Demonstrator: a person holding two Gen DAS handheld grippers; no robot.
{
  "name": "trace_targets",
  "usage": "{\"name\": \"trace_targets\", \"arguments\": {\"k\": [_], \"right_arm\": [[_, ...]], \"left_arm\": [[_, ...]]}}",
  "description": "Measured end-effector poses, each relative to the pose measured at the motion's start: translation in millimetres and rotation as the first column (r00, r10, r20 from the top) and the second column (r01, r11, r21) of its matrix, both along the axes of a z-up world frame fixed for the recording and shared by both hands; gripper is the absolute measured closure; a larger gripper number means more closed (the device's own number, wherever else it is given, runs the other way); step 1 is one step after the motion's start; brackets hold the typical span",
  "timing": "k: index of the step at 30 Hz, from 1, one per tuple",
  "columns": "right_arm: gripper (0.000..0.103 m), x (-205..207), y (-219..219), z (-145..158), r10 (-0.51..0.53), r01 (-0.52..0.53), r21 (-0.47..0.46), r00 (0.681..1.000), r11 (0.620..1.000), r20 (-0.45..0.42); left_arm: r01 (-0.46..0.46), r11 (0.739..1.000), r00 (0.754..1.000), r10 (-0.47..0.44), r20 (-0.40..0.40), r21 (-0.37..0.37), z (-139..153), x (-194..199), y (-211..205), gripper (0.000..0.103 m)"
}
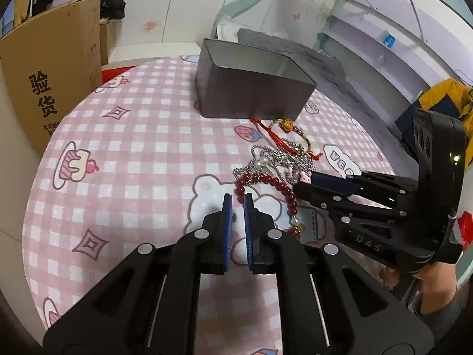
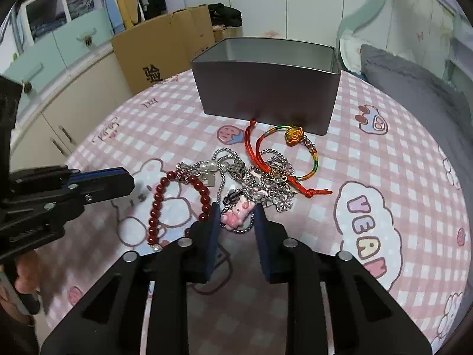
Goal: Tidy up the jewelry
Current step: 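Grasp the red bead bracelet with the left tool while the right grasps the pink bunny charm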
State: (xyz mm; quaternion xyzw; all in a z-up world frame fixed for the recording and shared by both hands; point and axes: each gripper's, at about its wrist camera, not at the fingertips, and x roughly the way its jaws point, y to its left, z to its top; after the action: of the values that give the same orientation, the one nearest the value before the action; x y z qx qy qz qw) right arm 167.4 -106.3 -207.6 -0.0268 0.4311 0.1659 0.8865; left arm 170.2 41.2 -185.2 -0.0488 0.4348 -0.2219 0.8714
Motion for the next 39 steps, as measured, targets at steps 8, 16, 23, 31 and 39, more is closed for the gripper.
{"name": "trace_targets", "arguments": {"k": [8,16,23,31,39], "right_arm": [[0.098,-8,-14,6,0.002,-0.003,0.017,1.000,1.000,0.029],[0.098,-23,-45,20,-0.016,0.012,0.097,0.999,0.995,0.038],[0.098,-34,-62,23,-0.026,0.022,0.147,0.999,0.989,0.026],[0.098,-38,-62,20,-0.004,0.001,0.170,1.000,0.985,0.018],[0.098,-38,-62,24,0.005,-0.010,0.184,0.999,0.983,0.032]], "left_arm": [[0.011,1.000,1.000,-0.011,-0.020,0.011,-3,-1,-7,0.094],[0.048,0.999,0.999,-0.048,-0.007,0.024,4,-8,-22,0.094],[0.143,0.985,0.990,-0.141,-0.032,0.097,-2,-14,-59,0.088],[0.129,0.972,0.992,-0.125,-0.033,0.194,-8,-13,-74,0.027],[0.080,0.958,0.997,-0.079,-0.016,0.275,-14,-6,-69,0.073]]}}
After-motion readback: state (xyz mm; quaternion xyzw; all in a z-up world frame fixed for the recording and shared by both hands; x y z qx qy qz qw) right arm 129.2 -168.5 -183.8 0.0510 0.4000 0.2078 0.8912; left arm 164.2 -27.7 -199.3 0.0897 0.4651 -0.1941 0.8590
